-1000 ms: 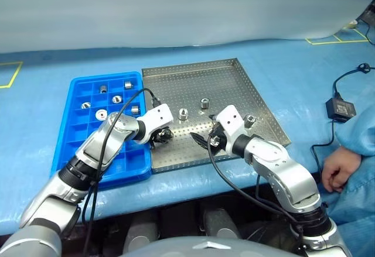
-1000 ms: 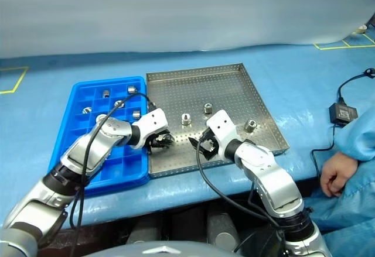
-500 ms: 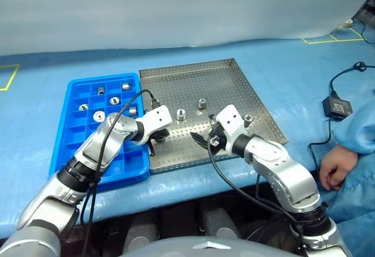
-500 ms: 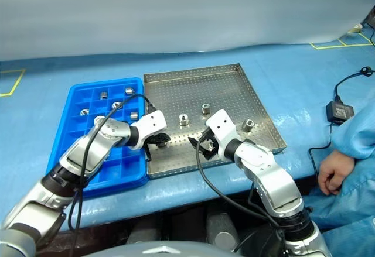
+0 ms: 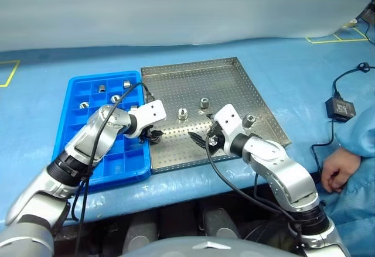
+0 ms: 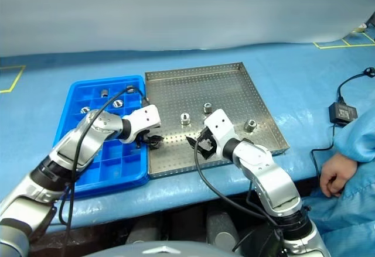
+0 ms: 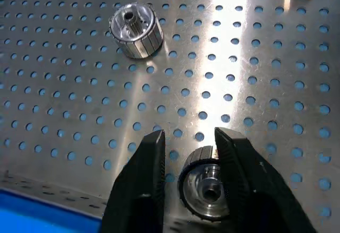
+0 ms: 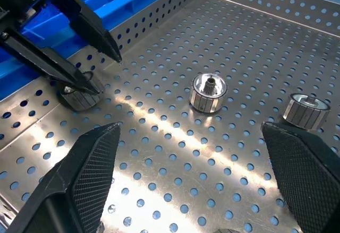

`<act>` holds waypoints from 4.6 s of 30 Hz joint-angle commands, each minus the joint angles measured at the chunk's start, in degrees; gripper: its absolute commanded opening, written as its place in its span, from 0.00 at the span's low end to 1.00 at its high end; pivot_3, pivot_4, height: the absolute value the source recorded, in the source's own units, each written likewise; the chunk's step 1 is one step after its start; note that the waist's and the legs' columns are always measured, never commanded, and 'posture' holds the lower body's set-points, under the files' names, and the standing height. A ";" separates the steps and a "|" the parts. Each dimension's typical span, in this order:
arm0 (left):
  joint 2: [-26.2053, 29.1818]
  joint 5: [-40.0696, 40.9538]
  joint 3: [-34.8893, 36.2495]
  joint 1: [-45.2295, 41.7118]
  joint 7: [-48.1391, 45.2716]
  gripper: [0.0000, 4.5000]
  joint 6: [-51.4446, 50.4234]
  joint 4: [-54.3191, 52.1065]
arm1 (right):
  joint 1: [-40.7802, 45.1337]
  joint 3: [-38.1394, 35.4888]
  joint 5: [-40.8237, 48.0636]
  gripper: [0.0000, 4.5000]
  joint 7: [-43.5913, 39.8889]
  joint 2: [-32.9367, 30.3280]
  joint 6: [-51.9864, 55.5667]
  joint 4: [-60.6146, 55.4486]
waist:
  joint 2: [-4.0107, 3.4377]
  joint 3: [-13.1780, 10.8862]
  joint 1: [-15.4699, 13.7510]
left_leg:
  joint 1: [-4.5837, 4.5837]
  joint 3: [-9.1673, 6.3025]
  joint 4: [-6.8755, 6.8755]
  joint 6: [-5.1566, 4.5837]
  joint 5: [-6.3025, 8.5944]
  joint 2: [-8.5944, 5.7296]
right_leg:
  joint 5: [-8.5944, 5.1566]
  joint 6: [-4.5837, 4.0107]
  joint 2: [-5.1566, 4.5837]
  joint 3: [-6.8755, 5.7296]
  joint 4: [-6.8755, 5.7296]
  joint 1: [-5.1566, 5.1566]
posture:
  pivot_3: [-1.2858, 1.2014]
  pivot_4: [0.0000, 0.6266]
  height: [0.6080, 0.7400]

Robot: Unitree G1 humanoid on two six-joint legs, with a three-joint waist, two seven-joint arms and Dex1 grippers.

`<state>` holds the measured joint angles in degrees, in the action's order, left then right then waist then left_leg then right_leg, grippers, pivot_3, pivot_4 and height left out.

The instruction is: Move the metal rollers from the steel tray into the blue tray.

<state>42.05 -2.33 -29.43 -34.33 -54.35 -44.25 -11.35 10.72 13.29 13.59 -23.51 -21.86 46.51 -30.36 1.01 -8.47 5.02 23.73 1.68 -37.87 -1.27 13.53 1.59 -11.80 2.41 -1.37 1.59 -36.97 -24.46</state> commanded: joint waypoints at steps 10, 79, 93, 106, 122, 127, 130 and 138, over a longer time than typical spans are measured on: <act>2.72 -4.23 -4.55 -5.90 -10.00 0.48 4.25 0.35 | 0.90 1.56 -0.95 1.00 0.19 1.23 -1.90 -0.65 | 0.00 -0.01 -0.01 | 0.08 0.04 -0.02 -0.06 0.04 -0.01 | -0.01 -0.01 0.02 0.03 0.00 -0.09 | 0.45 0.24 1.00; -2.45 4.05 15.91 -1.61 -10.26 0.24 -6.88 -2.52 | 0.67 0.18 6.87 1.00 -6.68 3.38 -1.85 -3.37 | 0.12 -0.05 2.18 | -0.05 0.31 -0.18 -0.14 0.08 0.04 | 0.27 0.48 0.16 0.59 -0.32 -0.21 | 0.47 0.24 1.00; -16.35 -2.85 48.55 20.62 28.30 0.24 -28.59 -28.16 | 5.30 0.62 12.21 1.00 -10.67 1.56 -1.05 0.70 | 0.29 -0.12 -2.68 | -0.13 0.27 -0.28 -0.16 0.07 0.13 | 0.32 0.56 0.02 0.52 -0.16 0.01 | 0.55 0.24 1.00; -23.26 -2.43 49.79 28.10 39.16 0.24 -27.35 -26.85 | 6.36 -1.74 13.05 1.00 -6.34 1.44 2.53 0.10 | 0.40 -0.07 -5.95 | -0.10 0.24 -0.26 -0.19 0.05 0.12 | 0.28 0.24 -0.10 0.43 -0.06 0.05 | 0.55 0.24 1.00; -23.29 0.50 48.29 24.37 42.19 0.65 -19.15 -19.63 | 5.82 -1.09 12.40 1.00 -4.22 0.59 2.98 -1.67 | 0.41 -0.07 -5.56 | -0.04 0.26 -0.12 -0.21 0.05 0.10 | 0.37 0.03 -0.09 0.39 0.01 -0.02 | 0.53 0.24 1.00; -28.96 11.17 49.02 21.31 36.36 0.65 -12.62 -23.60 | 5.28 -1.47 11.40 1.00 -2.55 0.06 2.98 -1.79 | 0.44 -0.06 -5.79 | 0.01 0.25 -0.20 -0.24 0.06 0.11 | 0.37 0.02 -0.16 0.37 0.06 0.02 | 0.53 0.24 1.00; -28.32 16.62 44.11 18.78 30.72 0.65 -11.46 -23.33 | 5.37 -1.00 8.50 1.00 -0.56 -1.75 3.48 -1.34 | 0.44 -0.07 -5.72 | 0.05 0.27 -0.27 -0.26 0.07 0.09 | 0.40 0.05 -0.18 0.37 0.07 0.01 | 0.52 0.24 1.00; -20.86 12.79 19.37 3.84 18.46 0.65 -1.95 0.51 | 1.90 0.97 3.90 1.00 0.72 -5.62 3.41 -3.72 | 0.41 -0.05 -3.60 | -0.02 0.35 -0.23 -0.28 0.06 -0.14 | 0.34 0.10 -0.03 0.42 0.09 0.03 | 0.47 0.24 1.00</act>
<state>20.66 11.98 -7.26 -28.82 -34.35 -49.22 -14.98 12.93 14.36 18.10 -23.26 -27.24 50.57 -30.99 1.42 -8.52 1.42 23.73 2.04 -38.08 -1.57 13.59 1.45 -11.50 2.58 -1.40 2.04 -36.87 -24.46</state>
